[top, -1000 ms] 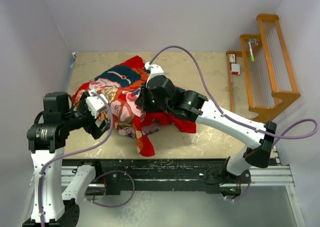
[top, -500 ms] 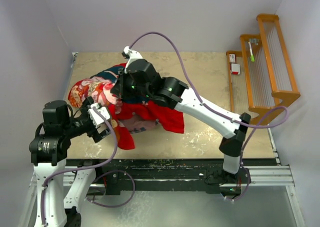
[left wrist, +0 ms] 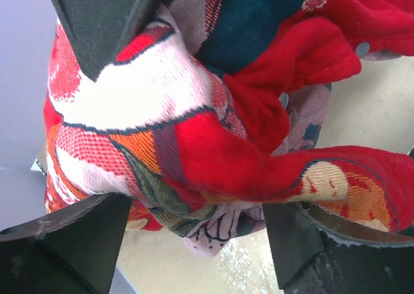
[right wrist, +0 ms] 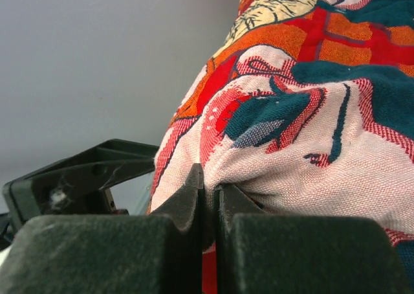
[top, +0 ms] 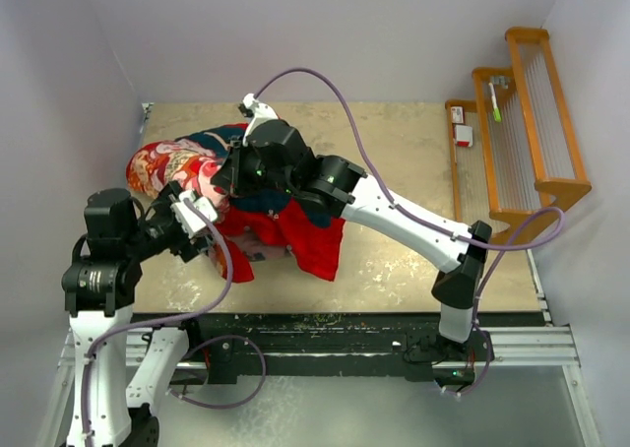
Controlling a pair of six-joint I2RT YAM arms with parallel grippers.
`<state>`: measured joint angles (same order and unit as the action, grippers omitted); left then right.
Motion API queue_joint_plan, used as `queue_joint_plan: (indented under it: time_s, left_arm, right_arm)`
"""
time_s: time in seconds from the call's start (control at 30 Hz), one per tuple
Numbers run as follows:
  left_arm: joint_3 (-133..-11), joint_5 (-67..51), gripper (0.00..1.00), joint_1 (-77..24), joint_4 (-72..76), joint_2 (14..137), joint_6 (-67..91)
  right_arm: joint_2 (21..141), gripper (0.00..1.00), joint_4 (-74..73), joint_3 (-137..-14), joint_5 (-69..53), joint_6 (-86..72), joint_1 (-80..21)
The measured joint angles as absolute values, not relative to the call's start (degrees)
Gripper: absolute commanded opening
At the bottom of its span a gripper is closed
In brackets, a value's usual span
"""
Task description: Remove the pillowcase from the pillow
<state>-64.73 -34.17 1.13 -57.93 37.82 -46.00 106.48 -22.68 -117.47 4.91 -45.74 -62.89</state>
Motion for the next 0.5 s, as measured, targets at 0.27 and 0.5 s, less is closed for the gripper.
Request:
queue_joint_plan:
  time_s: [0.27,0.5]
  left_arm:
    - [-69.6,-38.0,0.0,1.3,-60.1,43.2,-41.1]
    - [-79.1,-44.6,0.0,1.2,-63.5,47.9,-33.7]
  right_arm:
    - [105.2,0.0,-23.0,-117.3,2.7,-44.2,-63.1]
    - [96.6,0.4,-23.6,-112.7,-1.8,-37.3,-61.0]
